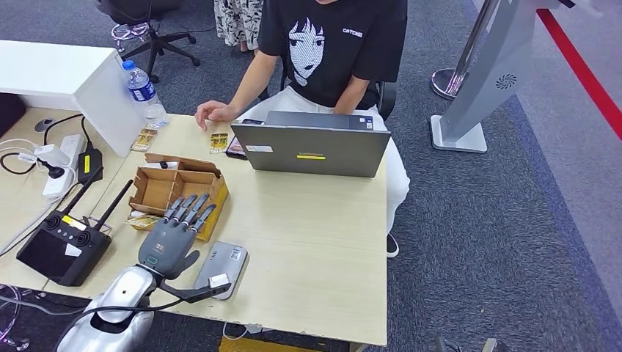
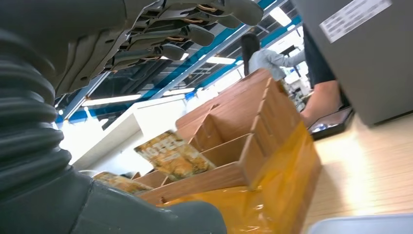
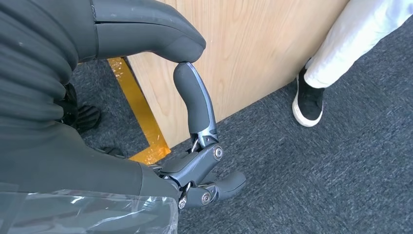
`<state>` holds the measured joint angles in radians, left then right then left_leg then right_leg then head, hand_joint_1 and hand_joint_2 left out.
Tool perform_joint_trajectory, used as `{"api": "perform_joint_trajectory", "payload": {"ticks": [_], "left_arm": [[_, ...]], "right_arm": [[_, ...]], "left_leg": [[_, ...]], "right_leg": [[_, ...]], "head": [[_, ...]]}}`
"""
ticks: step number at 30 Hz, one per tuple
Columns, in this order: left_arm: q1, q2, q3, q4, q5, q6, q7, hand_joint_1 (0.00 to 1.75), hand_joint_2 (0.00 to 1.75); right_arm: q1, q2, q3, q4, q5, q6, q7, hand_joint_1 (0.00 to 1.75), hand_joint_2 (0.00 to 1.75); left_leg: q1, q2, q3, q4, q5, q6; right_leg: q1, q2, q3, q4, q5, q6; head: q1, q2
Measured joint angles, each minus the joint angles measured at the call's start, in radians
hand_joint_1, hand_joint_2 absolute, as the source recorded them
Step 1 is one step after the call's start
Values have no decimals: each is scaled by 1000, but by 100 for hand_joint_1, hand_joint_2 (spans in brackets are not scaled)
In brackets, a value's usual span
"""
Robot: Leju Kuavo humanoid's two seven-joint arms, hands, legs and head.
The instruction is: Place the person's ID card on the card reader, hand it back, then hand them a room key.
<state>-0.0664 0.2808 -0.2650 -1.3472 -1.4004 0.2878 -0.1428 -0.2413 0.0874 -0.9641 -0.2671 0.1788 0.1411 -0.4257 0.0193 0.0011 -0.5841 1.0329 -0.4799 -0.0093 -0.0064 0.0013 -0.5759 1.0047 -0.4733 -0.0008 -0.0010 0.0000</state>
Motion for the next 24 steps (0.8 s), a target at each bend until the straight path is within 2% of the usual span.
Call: {"api": "perform_joint_trajectory", "payload": {"ticks": [16,17,20,21,24], "left_arm": [[-28,-11,131,112,22,9,-27,0,175],[-30,-13,136,119,22,12,-27,10,175],[-34,-17,149,133,20,19,-28,137,175],[-35,-19,152,136,19,19,-29,171,175],[-39,-22,161,145,18,23,-32,175,175]], "right_arm": [[-1,0,0,0,15,0,3,0,175],[-1,0,0,0,15,0,3,0,175],[-1,0,0,0,15,0,3,0,175],[-1,0,0,0,15,0,3,0,175],[-1,0,0,0,15,0,3,0,175]], "left_leg": [[0,0,0,0,0,0],[0,0,0,0,0,0],[0,0,0,0,0,0],[0,0,0,0,0,0],[0,0,0,0,0,0]], "right_leg": [[0,0,0,0,0,0],[0,0,0,0,0,0],[0,0,0,0,0,0],[0,0,0,0,0,0],[0,0,0,0,0,0]], "head": [[0,0],[0,0],[0,0],[0,0],[0,0]]}}
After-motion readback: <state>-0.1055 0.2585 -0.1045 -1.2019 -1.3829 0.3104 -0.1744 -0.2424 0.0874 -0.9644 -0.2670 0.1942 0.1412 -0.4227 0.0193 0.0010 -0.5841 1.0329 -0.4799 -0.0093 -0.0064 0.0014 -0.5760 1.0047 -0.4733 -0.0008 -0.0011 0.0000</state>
